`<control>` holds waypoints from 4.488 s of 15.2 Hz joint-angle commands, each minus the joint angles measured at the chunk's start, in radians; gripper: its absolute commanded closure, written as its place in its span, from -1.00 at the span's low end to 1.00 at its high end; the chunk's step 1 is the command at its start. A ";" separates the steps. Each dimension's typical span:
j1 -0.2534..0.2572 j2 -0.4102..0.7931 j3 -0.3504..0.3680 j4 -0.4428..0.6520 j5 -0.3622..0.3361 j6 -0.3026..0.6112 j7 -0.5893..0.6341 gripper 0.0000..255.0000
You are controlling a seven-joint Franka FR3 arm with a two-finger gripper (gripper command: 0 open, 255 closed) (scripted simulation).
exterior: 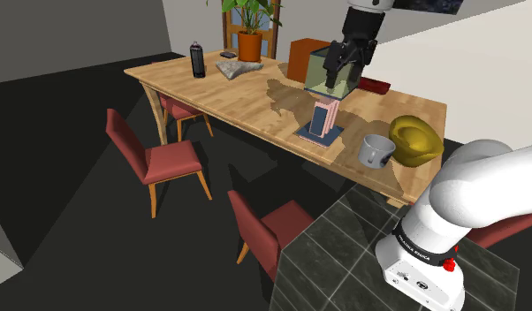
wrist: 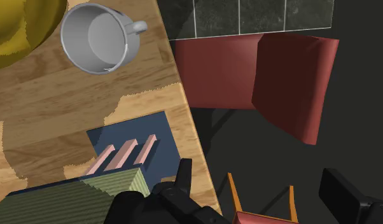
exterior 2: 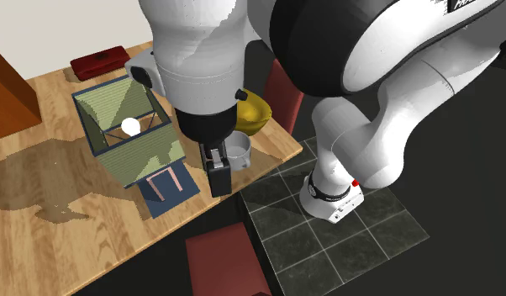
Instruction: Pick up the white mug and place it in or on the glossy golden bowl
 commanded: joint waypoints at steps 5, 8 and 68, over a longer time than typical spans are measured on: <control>-0.014 -0.043 -0.082 -0.101 -0.045 0.034 -0.115 -1.00; -0.032 -0.062 -0.147 -0.165 -0.088 0.061 -0.203 -1.00; -0.156 0.113 -0.562 -0.224 -0.367 0.217 -0.754 1.00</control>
